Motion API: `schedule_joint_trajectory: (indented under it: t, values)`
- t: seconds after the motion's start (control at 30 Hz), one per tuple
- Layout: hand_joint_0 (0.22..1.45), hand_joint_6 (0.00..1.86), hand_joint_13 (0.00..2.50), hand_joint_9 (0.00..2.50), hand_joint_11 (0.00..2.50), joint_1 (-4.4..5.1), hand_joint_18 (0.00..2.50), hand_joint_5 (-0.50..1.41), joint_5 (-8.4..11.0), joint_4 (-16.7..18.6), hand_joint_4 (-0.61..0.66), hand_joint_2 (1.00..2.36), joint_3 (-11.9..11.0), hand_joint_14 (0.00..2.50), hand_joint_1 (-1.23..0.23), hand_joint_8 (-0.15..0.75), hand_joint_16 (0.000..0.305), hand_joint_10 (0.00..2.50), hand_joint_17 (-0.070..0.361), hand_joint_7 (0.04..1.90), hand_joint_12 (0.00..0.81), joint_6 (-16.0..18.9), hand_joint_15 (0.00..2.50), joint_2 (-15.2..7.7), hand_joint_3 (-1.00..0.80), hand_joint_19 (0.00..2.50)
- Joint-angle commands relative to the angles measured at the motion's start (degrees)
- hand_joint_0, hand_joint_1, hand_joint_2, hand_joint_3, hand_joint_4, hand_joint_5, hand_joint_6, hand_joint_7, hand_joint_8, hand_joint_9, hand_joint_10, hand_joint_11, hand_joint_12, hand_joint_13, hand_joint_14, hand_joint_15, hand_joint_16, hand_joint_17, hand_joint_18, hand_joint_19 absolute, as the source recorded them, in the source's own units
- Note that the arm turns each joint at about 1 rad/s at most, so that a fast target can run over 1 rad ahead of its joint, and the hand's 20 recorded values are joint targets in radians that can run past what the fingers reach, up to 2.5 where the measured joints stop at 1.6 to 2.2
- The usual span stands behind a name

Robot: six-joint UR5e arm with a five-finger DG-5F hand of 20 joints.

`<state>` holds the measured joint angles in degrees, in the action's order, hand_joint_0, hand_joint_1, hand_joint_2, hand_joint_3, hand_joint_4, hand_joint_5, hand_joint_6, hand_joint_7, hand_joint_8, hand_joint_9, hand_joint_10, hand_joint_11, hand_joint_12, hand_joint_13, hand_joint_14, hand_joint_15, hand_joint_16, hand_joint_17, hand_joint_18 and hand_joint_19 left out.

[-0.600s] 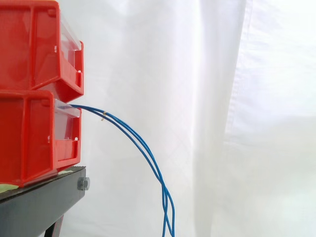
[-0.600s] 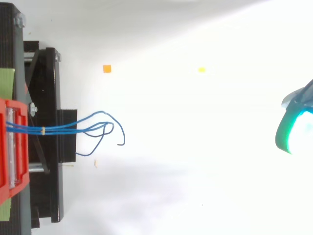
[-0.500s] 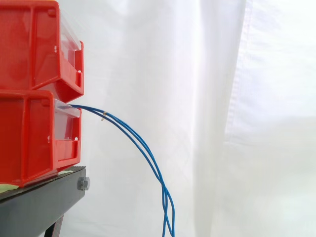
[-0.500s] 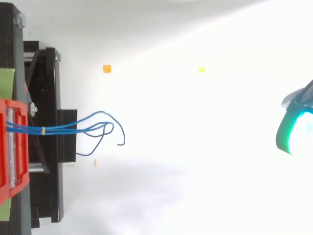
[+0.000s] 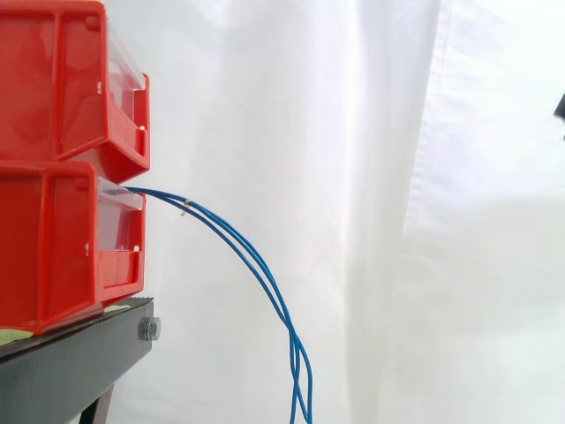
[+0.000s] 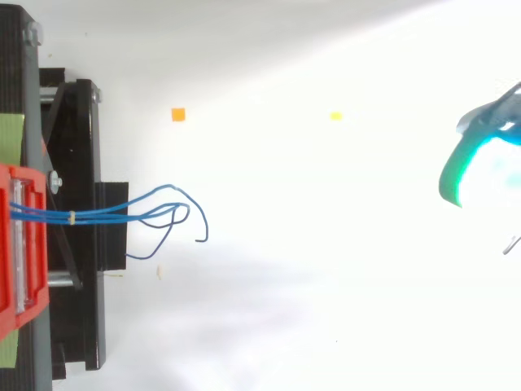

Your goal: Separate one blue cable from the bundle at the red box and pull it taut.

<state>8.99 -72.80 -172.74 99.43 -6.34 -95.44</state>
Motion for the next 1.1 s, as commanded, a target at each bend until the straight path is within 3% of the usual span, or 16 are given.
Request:
schedule_joint_trajectory:
  t: [0.0, 0.13, 0.3, 0.4, 0.5, 0.67, 0.87, 1.07]
  values:
    - [0.53, 0.50, 0.41, 0.49, 0.36, 0.06, 0.36, -0.22, 0.38, 0.7, 0.16, 1.01, 0.0, 0.01, -0.52, 0.281, 0.049, 0.01, 0.110, 0.86, 0.331, -2.3, 0.26, -1.7, -0.42, 0.41]
    - [0.52, 0.50, 0.41, 0.47, 0.38, 0.24, 0.33, -0.23, 1.52, 3.5, 0.15, 1.00, 0.0, 0.01, -0.51, 0.279, 0.050, 0.01, 0.113, 0.86, 0.334, -2.5, 0.26, -2.9, -0.45, 0.38]
    - [0.52, 0.50, 0.41, 0.46, 0.38, 0.24, 0.32, -0.23, 6.00, 9.0, 0.15, 1.00, -0.6, 0.01, -0.52, 0.278, 0.049, 0.01, 0.111, 0.86, 0.335, -3.9, 0.25, -4.2, -0.47, 0.36]
    - [0.52, 0.50, 0.41, 0.46, 0.39, 0.24, 0.32, -0.23, 6.18, 9.4, 0.16, 1.00, -1.2, 0.01, -0.54, 0.279, 0.050, 0.01, 0.111, 0.86, 0.334, -6.0, 0.25, -6.1, -0.48, 0.35]
    - [0.54, 0.50, 0.44, 0.47, 0.40, 0.24, 0.37, -0.23, 6.18, 9.5, 0.16, 1.00, -1.3, 0.01, -0.66, 0.264, 0.047, 0.01, 0.106, 0.86, 0.323, -6.6, 0.24, -7.4, -0.50, 0.33]
    - [0.55, 0.50, 0.45, 0.48, 0.41, -0.03, 0.39, -0.24, 6.44, 10.8, 0.15, 1.00, -3.9, 0.01, -0.73, 0.261, 0.046, 0.01, 0.103, 0.86, 0.316, -6.8, 0.25, -11.0, -0.50, 0.33]
    - [0.55, 0.50, 0.48, 0.50, 0.43, -0.20, 0.40, -0.23, 6.79, 11.5, 0.17, 1.00, -4.7, 0.01, -0.75, 0.263, 0.046, 0.01, 0.103, 0.87, 0.321, -7.7, 0.26, -11.3, -0.50, 0.34]
    - [0.53, 0.50, 0.48, 0.51, 0.44, -0.38, 0.40, -0.23, 7.41, 11.7, 0.17, 1.00, -6.6, 0.01, -0.72, 0.269, 0.046, 0.01, 0.105, 0.87, 0.326, -8.3, 0.26, -14.0, -0.50, 0.36]
